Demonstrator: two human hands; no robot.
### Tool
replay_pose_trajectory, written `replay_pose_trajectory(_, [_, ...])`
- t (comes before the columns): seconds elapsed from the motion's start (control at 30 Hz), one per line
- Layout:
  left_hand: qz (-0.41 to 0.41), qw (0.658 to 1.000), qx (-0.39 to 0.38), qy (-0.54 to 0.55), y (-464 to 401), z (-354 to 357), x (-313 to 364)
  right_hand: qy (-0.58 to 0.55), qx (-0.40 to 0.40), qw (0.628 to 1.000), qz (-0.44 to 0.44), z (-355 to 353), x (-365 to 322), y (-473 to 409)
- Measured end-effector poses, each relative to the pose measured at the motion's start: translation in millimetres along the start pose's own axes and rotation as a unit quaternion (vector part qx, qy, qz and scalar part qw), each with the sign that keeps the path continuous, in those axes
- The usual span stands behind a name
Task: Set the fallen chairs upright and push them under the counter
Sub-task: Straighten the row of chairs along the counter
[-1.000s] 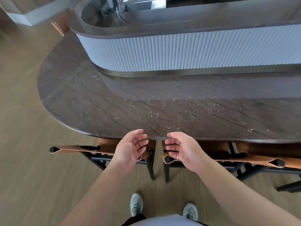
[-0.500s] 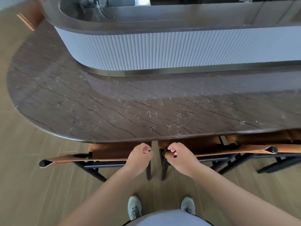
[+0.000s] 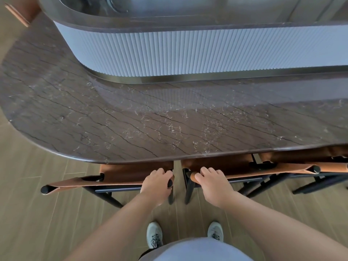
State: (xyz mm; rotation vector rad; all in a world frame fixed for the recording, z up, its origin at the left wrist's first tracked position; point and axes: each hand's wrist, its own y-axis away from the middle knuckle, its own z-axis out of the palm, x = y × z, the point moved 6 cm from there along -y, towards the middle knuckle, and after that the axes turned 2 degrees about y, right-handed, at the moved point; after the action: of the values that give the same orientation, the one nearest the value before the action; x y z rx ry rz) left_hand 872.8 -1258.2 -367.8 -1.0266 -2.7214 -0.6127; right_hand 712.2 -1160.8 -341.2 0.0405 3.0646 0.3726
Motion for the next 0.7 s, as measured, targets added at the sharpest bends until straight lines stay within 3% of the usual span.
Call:
replay_pose_trajectory(0.33, [0.091,0.988,-0.053,-0.114,-8.8,-9.3,9.6,0.013,-0.03,0.998,-0.063,9.0,9.8,-6.7])
replay_pose_trajectory(0.7, [0.127,0.979,-0.086,-0.136,-15.4,-15.6,12.6,-0.007,-0.029,0.995,-0.094,8.3,12.9,-18.6])
